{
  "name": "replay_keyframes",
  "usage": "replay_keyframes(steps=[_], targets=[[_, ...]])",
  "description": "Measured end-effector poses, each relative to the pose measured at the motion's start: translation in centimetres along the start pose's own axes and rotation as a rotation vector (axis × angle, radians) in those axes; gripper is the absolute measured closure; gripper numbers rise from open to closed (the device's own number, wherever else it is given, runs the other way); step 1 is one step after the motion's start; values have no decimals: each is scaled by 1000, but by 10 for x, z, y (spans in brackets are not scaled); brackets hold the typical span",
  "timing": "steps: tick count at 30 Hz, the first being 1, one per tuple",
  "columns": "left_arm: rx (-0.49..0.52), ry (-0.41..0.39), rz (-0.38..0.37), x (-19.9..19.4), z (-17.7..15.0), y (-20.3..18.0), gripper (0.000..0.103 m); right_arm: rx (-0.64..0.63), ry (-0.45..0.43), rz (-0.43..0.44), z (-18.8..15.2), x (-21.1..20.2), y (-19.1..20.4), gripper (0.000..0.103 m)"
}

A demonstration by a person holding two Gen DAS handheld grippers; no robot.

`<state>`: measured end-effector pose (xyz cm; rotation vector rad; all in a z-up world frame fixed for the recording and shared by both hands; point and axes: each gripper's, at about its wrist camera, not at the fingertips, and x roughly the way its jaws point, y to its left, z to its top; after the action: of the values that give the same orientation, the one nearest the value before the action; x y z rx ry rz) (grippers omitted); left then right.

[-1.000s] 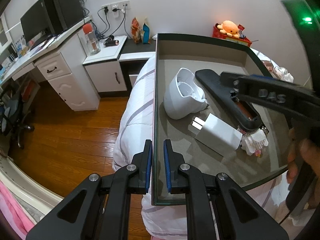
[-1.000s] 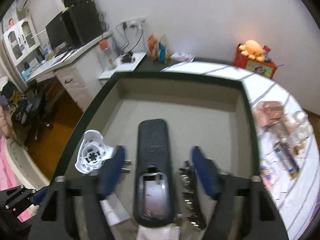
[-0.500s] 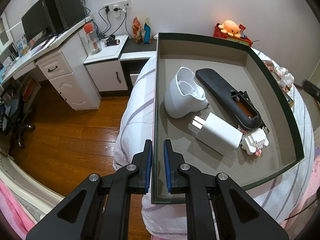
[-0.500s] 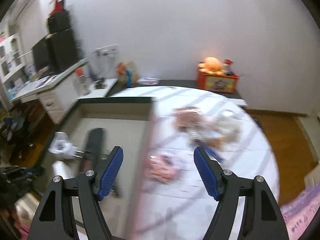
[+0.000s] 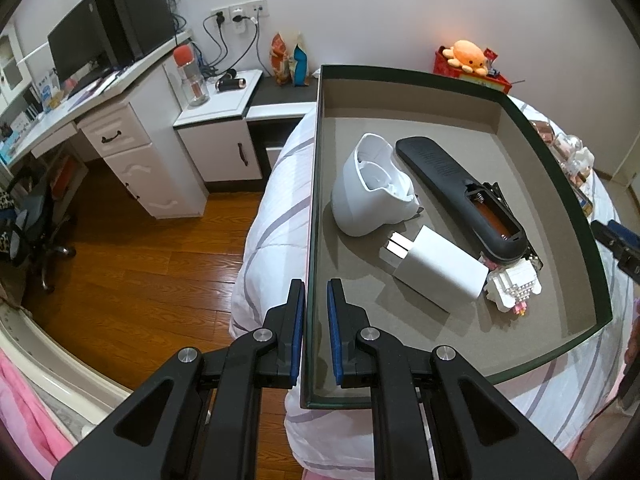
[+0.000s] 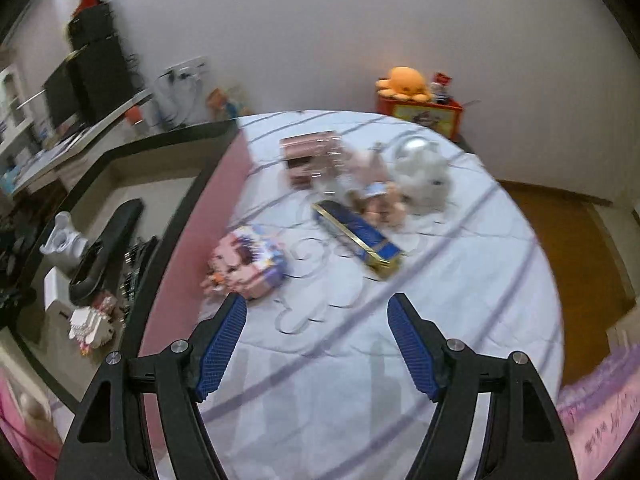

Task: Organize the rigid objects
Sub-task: 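Lower the right gripper onto the pink pixel-block figure and close it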

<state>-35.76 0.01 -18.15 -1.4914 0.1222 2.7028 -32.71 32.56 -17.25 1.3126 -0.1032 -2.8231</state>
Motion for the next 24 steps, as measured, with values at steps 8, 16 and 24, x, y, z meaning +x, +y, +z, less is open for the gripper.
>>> replay_keyframes(steps=[8, 16, 24], targets=[[7, 9, 11, 2, -1, -2, 93, -112, 49, 80, 8, 28, 17, 28], [14, 12, 24, 3, -1, -3, 93, -90, 52, 129, 13, 41, 12, 35], [17, 13, 25, 4, -1, -3, 93, -73, 44, 141, 11, 40, 15, 54]])
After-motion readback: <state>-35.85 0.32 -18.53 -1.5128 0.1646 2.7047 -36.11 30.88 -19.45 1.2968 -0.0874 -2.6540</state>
